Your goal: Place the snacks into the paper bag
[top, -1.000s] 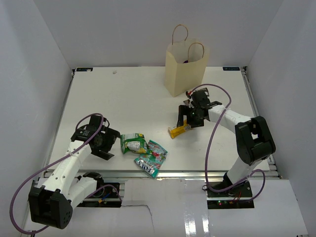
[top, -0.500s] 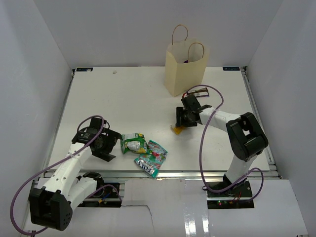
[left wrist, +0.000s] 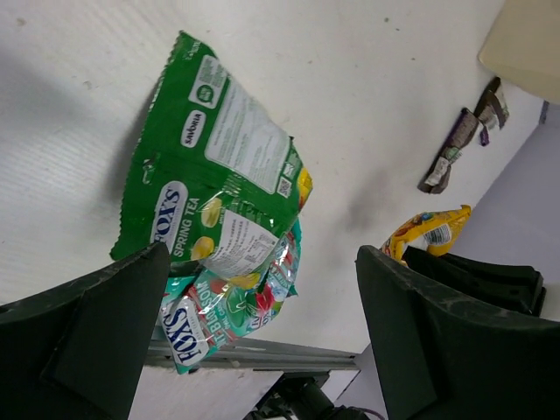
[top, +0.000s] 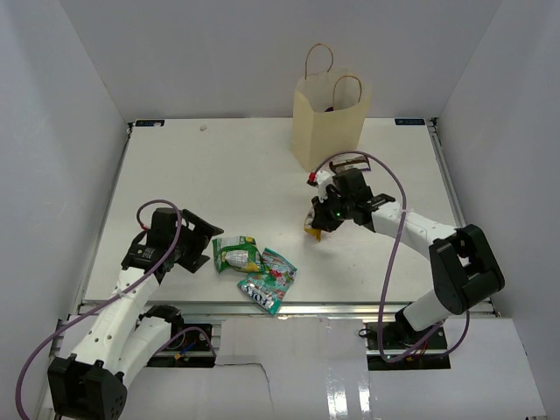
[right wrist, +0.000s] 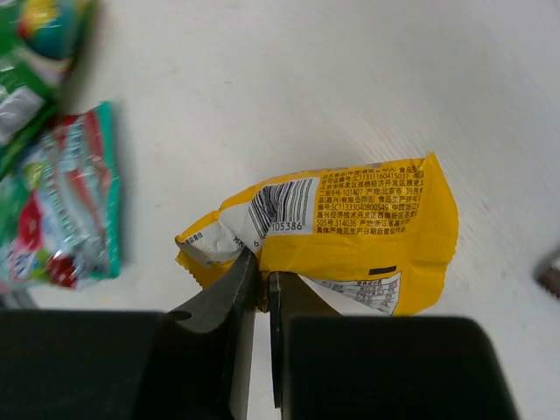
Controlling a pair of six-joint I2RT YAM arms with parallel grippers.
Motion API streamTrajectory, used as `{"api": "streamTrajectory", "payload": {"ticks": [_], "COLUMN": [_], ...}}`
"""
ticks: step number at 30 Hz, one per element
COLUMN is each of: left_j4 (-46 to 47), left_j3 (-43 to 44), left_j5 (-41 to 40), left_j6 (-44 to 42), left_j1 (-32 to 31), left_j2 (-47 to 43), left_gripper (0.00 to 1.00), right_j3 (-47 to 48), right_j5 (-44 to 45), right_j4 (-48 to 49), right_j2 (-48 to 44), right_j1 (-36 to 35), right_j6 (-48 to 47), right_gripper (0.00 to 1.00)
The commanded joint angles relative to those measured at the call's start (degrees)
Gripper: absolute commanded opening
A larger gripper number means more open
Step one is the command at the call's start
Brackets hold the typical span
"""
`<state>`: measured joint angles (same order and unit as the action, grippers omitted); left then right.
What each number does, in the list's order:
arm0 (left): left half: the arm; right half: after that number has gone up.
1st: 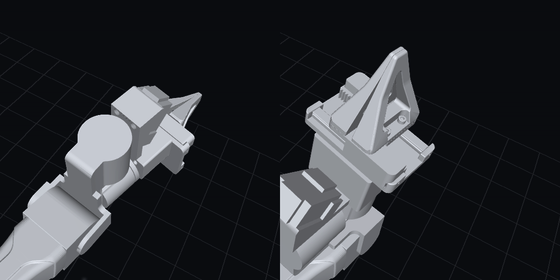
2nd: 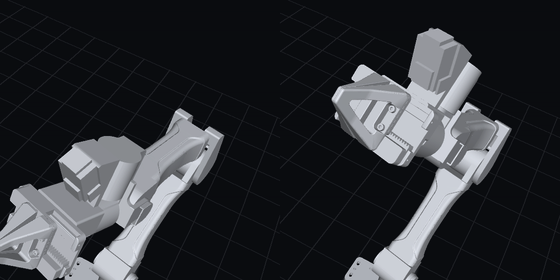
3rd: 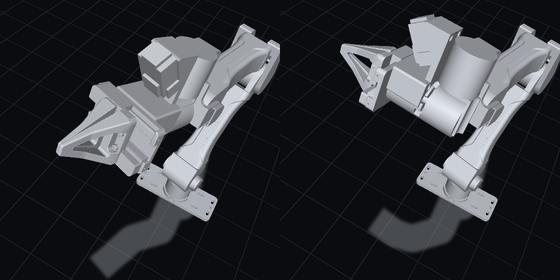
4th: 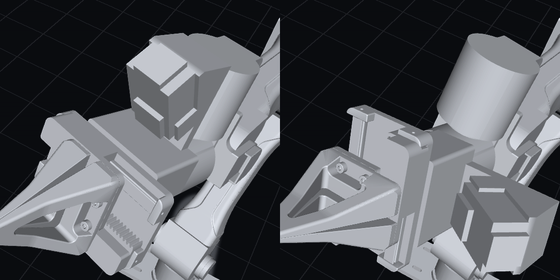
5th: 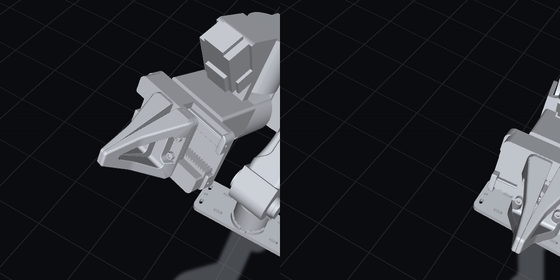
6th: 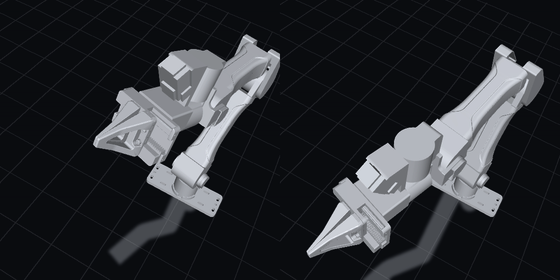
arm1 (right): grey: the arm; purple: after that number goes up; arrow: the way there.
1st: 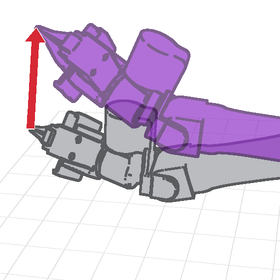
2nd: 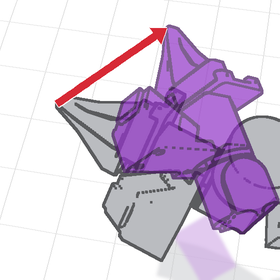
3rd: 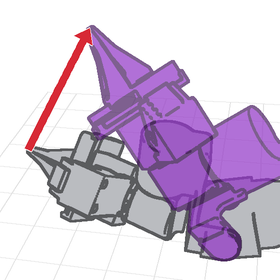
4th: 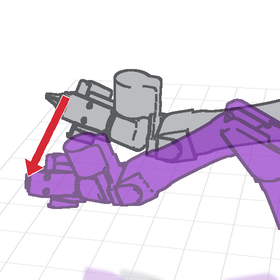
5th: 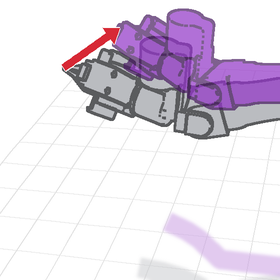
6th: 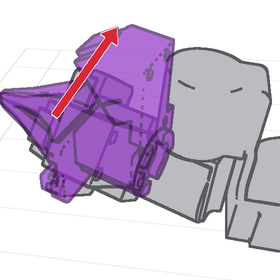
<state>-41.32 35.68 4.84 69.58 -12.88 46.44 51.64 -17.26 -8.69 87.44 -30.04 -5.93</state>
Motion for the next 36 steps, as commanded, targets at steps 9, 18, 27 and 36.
{"api": "streamTrajectory", "payload": {"ticks": [9,18,27,36], "left_j4": [8.01,8.01,8.18,6.01], "left_j3": [-2.19,-2.9,-2.9,-1.06], "left_j5": [3.07,2.89,3.07,5.35], "left_j6": [-5.95,-5.33,-4.45,-2.44], "left_j1": [-0.04,-0.04,-0.04,-0.04], "left_j2": [-5.3,-6.97,-5.48,2.51], "left_gripper": [0.98,0.98,0.98,0.98], "right_j3": [39.82,76.86,72.56,65.7], "right_j5": [-13.7,11.93,18.93,5.44], "right_j4": [-3.27,2.77,7.98,10.28], "right_j2": [4.85,29.01,29.46,22.09], "right_j1": [1.3,7.63,9.47,11.22], "right_j6": [-19.75,9.44,8.66,6.21], "right_gripper": [0.08,0.08,0.64,0.87]}}
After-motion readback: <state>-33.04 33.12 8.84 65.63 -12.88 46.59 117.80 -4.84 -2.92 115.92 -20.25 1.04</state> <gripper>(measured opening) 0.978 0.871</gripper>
